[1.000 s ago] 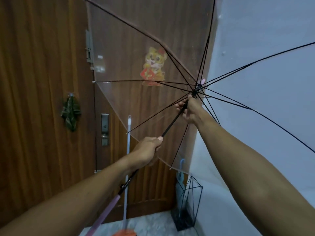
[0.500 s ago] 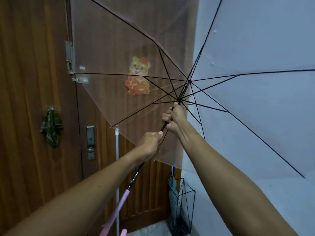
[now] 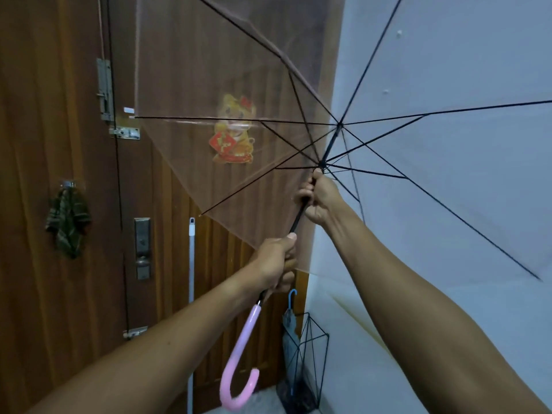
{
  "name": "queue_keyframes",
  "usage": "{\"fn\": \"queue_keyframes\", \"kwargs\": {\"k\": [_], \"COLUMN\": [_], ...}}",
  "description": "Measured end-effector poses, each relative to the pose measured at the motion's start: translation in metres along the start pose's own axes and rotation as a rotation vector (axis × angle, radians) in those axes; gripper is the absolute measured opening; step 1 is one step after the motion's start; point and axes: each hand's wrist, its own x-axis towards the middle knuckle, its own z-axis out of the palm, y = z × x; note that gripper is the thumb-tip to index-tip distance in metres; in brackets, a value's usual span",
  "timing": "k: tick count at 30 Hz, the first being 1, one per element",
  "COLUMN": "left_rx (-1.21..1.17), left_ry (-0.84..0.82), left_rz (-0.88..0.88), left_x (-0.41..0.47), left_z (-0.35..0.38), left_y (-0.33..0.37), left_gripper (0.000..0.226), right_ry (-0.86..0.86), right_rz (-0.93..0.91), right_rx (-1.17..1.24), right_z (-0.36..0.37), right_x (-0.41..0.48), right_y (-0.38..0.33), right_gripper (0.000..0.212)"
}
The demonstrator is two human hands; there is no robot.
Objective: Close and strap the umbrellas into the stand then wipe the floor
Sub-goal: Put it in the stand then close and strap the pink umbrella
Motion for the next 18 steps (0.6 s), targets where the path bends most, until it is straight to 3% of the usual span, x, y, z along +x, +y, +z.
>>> {"fn": "queue_keyframes", "kwargs": {"k": [6, 14, 16, 18], "left_rx": [-0.088, 0.024, 0.057, 0.114], "left_ry": [0.103, -0.091, -0.146, -0.099], "left_rz": [-0.055, -0.135, -0.098, -0.018], "left_x": [0.012, -0.018, -0.034, -0.043], "left_z": [0.012, 0.004, -0.002, -0.001], "left_y": [0.015, 0.001, -0.012, -0.018], "left_gripper": [0.052, 0.045, 0.041, 0.034], "right_ry": [-0.19, 0.017, 0.046, 0.068], "right_rz": [0.234, -0.004, -0.022, -0.018], "right_rx": [0.09, -0.02, -0.027, -0.023], "right_z": [-0.009, -0.018, -0.025, -0.03], "right_x": [-0.014, 0.007, 0.016, 0.021], "right_y": [0.028, 0.003, -0.008, -0.011], "right_gripper": [0.048, 0.046, 0.045, 0.045]}}
